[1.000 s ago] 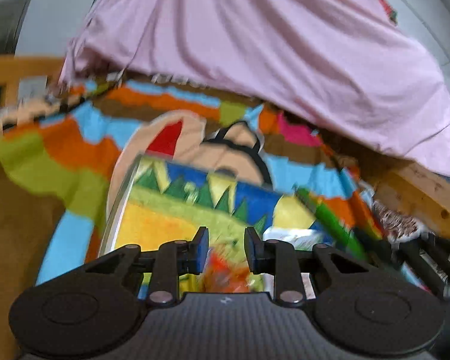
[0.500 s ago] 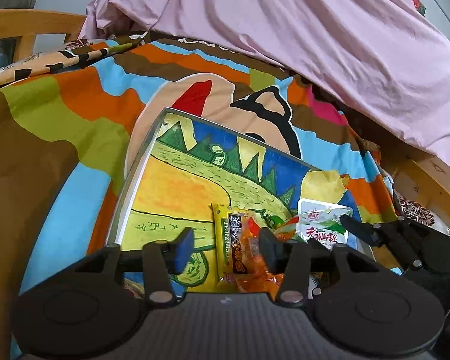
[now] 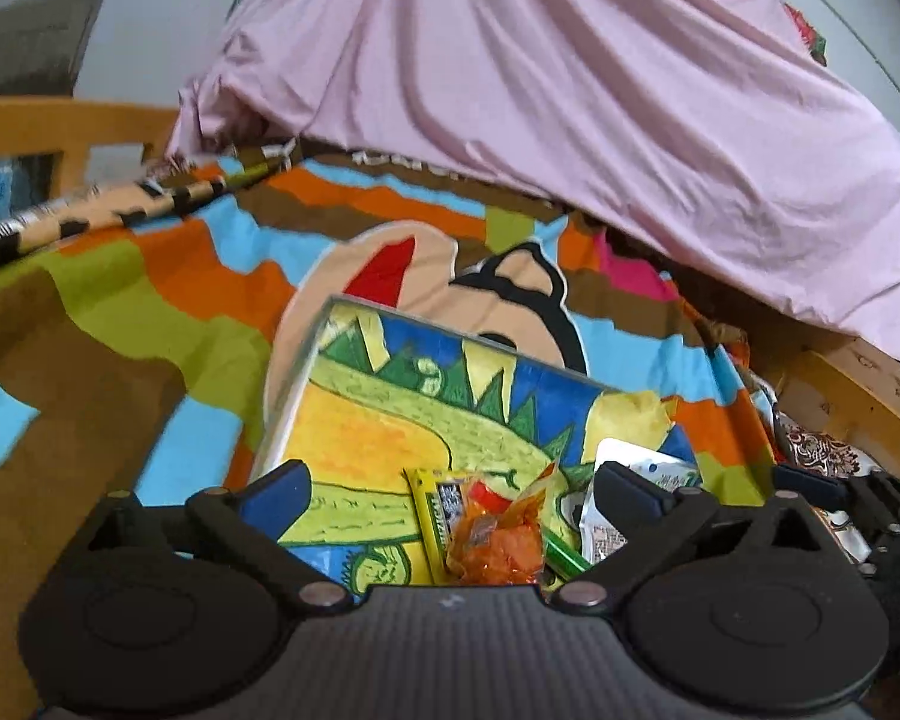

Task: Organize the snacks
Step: 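Lower the sausage stick into the tray and open the right tool, then withdraw both tools from the tray back toward the remaining snacks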

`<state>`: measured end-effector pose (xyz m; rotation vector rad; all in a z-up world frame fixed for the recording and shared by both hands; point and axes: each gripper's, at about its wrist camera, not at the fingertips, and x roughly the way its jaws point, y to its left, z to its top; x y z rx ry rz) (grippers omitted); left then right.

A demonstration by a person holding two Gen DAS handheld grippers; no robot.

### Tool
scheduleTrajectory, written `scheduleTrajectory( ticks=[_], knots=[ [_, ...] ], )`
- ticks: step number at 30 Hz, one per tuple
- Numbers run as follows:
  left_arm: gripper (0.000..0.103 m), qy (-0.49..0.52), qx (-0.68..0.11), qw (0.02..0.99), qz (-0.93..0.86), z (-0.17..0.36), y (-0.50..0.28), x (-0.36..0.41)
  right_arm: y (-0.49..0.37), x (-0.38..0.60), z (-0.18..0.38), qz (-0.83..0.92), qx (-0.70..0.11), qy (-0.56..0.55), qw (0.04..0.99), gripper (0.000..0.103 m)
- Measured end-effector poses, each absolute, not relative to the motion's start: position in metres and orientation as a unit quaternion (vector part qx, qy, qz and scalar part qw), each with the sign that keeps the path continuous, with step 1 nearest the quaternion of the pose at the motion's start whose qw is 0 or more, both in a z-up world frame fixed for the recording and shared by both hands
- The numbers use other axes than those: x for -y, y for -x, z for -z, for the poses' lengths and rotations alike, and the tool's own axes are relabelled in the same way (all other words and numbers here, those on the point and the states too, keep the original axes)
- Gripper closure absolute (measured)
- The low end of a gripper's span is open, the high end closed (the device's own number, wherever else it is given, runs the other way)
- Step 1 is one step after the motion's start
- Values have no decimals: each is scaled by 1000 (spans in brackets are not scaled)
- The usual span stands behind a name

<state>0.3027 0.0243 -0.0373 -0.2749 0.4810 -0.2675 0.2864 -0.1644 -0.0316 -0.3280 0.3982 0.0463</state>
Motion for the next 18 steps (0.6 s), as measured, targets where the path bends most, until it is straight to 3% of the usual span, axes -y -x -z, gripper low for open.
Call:
scheduleTrajectory(
  ticks=[11, 18],
  knots=[
    [1, 110, -201, 967, 114, 5, -239, -32, -210, 167, -8, -38, -140, 155, 977, 1],
    [0, 107, -177, 973, 107, -14, -181, -32, -148, 169, -26, -54, -112, 153, 980, 1]
  ],
)
